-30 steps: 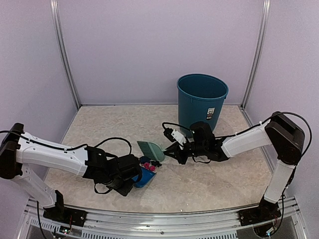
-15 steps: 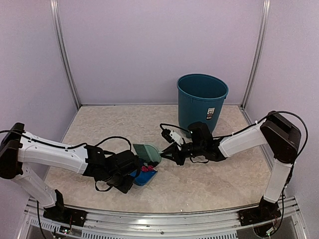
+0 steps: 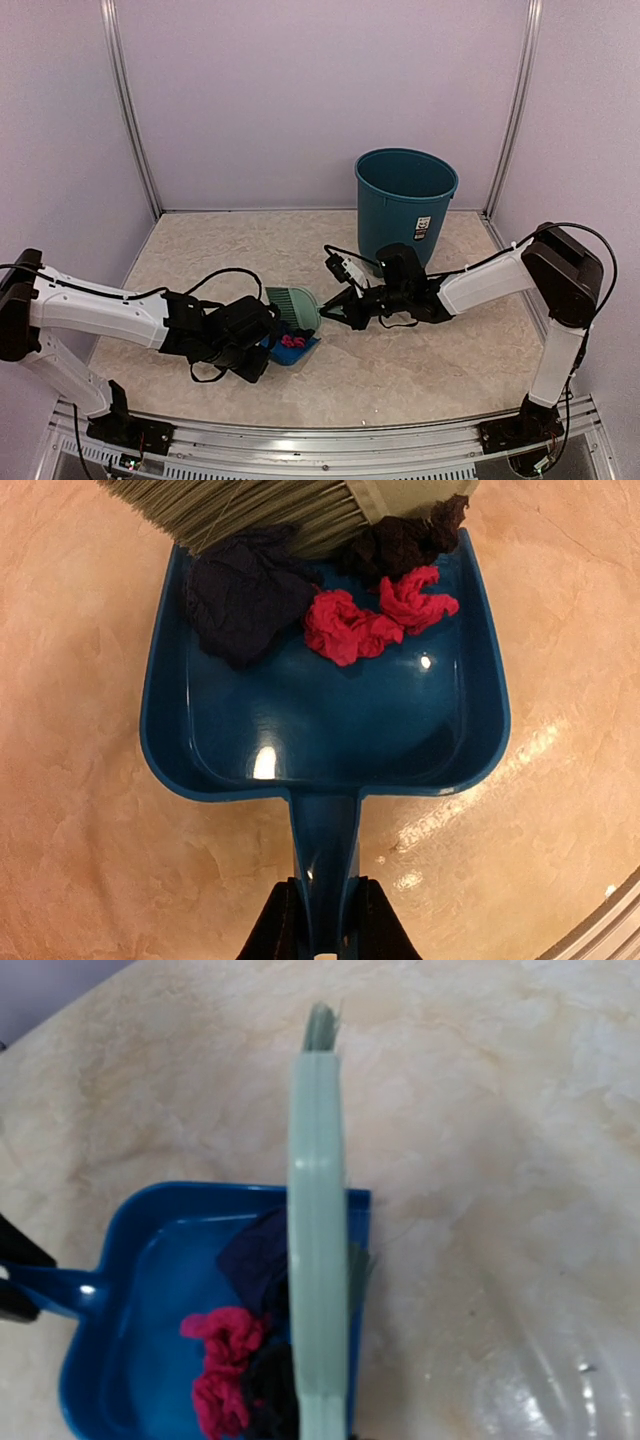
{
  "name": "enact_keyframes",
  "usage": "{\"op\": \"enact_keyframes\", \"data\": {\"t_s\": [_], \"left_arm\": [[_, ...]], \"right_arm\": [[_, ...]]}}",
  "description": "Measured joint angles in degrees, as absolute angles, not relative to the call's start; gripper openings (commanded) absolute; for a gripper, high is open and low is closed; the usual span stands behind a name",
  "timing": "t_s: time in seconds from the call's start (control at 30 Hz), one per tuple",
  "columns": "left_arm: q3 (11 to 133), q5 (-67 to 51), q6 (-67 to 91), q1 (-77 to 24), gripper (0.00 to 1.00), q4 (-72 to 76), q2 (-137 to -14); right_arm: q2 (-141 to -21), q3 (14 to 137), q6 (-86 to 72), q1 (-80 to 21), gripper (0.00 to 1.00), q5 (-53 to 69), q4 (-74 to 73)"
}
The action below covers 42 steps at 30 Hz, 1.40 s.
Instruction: Sweep away the paper scraps from the table
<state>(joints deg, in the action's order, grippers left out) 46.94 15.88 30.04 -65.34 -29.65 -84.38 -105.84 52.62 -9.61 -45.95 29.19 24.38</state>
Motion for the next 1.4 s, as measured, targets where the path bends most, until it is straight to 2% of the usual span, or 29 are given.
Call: {"op": "enact_keyframes", "data": {"t_s": [0.6,1.07,1.4], "left_arm": [[43.55,23.57,28.82,-70.74,0.00,-18.37,-83.29],[38.70,28.84,24.99,-72.79,0.00,-7.70,-74.43],[37.50,30.44,22.81,-73.12,0.00,-3.51,-71.31]], "right_arm": [[-97.84,48.23,-13.67,-45.98,0.00,28.62,23.99],[-87.18,45.08,-15.18,-46.33,0.00,26.48,23.27],[-78.17,45.34,-13.89,-47.22,0.00,20.05,17.08]]}}
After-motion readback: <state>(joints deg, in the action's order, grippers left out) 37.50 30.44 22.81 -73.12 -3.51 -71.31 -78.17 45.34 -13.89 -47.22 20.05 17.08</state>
